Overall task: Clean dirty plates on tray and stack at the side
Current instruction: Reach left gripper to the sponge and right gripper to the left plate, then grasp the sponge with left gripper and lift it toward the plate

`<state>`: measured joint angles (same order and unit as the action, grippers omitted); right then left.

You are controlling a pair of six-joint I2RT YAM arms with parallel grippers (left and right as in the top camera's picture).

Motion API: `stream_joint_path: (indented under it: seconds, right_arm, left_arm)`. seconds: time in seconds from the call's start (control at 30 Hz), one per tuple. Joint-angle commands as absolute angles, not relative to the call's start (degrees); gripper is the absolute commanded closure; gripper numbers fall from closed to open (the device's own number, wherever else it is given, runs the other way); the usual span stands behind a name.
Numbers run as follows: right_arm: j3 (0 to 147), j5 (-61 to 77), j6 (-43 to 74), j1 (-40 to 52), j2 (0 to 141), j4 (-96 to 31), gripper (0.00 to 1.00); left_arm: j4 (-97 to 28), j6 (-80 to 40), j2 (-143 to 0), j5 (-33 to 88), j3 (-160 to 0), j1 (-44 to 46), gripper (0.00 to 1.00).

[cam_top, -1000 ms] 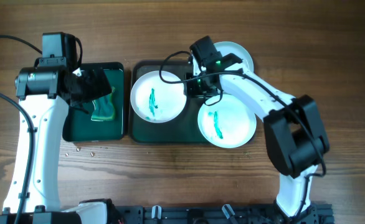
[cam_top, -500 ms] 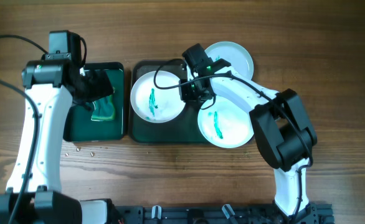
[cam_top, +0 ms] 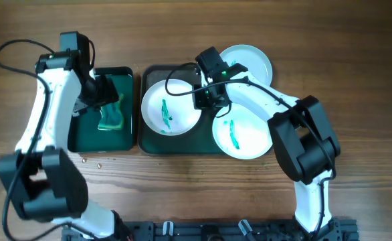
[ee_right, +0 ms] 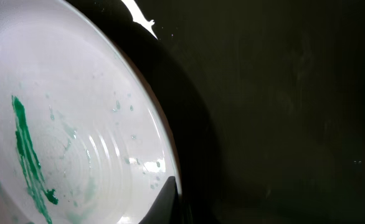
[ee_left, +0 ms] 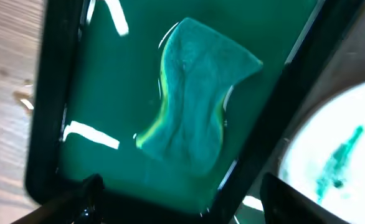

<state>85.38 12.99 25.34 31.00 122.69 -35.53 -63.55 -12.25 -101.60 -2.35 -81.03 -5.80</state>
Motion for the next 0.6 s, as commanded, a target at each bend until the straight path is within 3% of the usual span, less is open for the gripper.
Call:
stream_joint_path:
  seconds: [0.0, 0.3, 0.4, 0.5, 0.57]
  right_arm:
    - [85.76, 10.17, 25.41, 31.22, 124.2, -35.55, 0.96]
    - [85.76, 9.37, 25.02, 31.22, 124.2, -35.59, 0.96]
    - [85.76, 9.39, 24.6, 31.22, 124.2, -35.62, 0.96]
    - [85.76, 9.37, 24.38, 31.22, 124.2, -35.59, 0.96]
    - [85.76, 9.37, 24.38, 31.22, 124.2, -35.59, 0.96]
  left_arm:
    - [-62.85, -6.63, -107.98, 1.91, -81.95, -7.86, 0.32]
    - [-60.16, -1.67, -115.87, 5.34, -81.84, -8.43, 0.44]
    - [-58.57, -1.69, -116.2, 5.3, -81.58, -8.43, 0.59]
    - [-57.32, -1.72, -116.4, 5.13, -81.58, -8.49, 0.81]
    - [-56.95, -1.72, -116.62, 5.13, -81.58, -8.49, 0.84]
